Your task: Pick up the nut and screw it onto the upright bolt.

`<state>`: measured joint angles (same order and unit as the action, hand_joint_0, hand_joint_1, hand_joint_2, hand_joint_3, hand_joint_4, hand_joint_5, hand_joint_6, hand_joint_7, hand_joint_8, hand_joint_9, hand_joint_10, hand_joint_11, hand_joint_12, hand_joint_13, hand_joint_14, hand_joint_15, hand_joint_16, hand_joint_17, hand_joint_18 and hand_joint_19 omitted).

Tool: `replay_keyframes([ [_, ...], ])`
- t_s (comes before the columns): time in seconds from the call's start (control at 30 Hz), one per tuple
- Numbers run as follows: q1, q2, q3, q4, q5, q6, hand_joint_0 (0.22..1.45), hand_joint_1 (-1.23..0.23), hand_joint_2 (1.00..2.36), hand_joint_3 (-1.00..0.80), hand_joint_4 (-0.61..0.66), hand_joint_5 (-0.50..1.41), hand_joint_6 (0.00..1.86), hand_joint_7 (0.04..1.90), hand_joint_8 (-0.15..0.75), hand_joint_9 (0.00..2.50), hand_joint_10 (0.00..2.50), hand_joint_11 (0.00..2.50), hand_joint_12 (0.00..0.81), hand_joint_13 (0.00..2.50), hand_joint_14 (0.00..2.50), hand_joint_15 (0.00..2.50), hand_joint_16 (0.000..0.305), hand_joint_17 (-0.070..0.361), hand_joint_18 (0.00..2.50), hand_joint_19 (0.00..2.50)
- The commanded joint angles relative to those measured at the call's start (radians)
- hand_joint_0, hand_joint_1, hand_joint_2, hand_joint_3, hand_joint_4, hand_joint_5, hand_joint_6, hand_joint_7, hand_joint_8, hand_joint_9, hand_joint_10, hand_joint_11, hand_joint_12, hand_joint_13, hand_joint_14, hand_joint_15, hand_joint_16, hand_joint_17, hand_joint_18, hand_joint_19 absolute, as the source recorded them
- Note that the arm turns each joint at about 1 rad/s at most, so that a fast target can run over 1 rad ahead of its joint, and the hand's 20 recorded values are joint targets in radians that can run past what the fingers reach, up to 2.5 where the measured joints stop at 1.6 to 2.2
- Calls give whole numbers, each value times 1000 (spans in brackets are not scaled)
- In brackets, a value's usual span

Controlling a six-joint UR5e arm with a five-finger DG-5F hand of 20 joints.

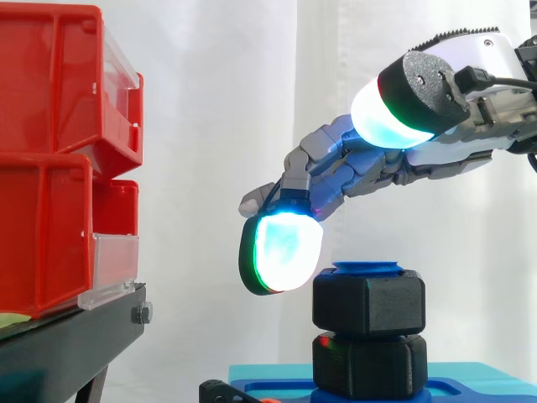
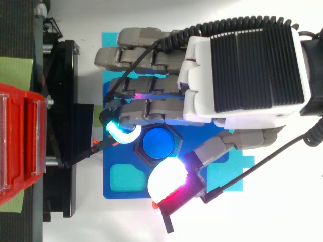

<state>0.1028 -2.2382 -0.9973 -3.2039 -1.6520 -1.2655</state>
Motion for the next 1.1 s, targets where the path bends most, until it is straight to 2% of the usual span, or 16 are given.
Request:
replay_keyframes([
  [0.0,-2,0,-15,1,0,0,497,-123,1000,-500,234,-116,503,787,259,556,0,0,315,113,0,0,40,89,0,0],
  [0.1,-3,-1,-30,15,-3,2,496,-124,1000,-500,263,-103,503,830,260,567,0,0,313,134,0,0,38,85,0,0],
  [0.33,-5,0,-30,26,-5,2,503,-147,1000,-500,295,-42,504,995,272,656,0,0,301,213,0,0,34,77,0,0],
  [0.43,-8,0,-30,24,-5,3,508,-156,1000,-500,277,-28,504,1045,270,672,0,0,297,233,0,0,33,74,0,0],
  [0.57,-14,0,-30,26,-5,2,521,-191,1000,-500,212,16,503,1226,275,806,0,0,280,336,0,0,28,64,0,0],
  [0.73,-26,0,-30,29,-22,0,530,-241,1000,-500,156,48,501,1328,284,939,0,0,256,444,0,0,24,54,27,0],
  [0.8,-28,0,-29,29,-25,0,536,-275,1000,-500,136,62,502,1366,287,1057,0,0,236,541,0,0,19,43,150,0],
  [0.93,-37,0,-21,26,-40,0,540,-286,1000,-500,113,70,516,1344,281,1134,0,0,214,634,0,0,16,35,267,0],
  [0.97,-40,0,-18,24,-43,0,543,-297,1000,-500,93,76,538,1309,273,1270,0,0,188,745,0,0,13,28,394,0],
  [1.07,-54,0,0,24,-61,-11,546,-292,1000,-500,102,80,561,1286,269,1341,0,0,157,870,0,0,10,23,554,0],
])
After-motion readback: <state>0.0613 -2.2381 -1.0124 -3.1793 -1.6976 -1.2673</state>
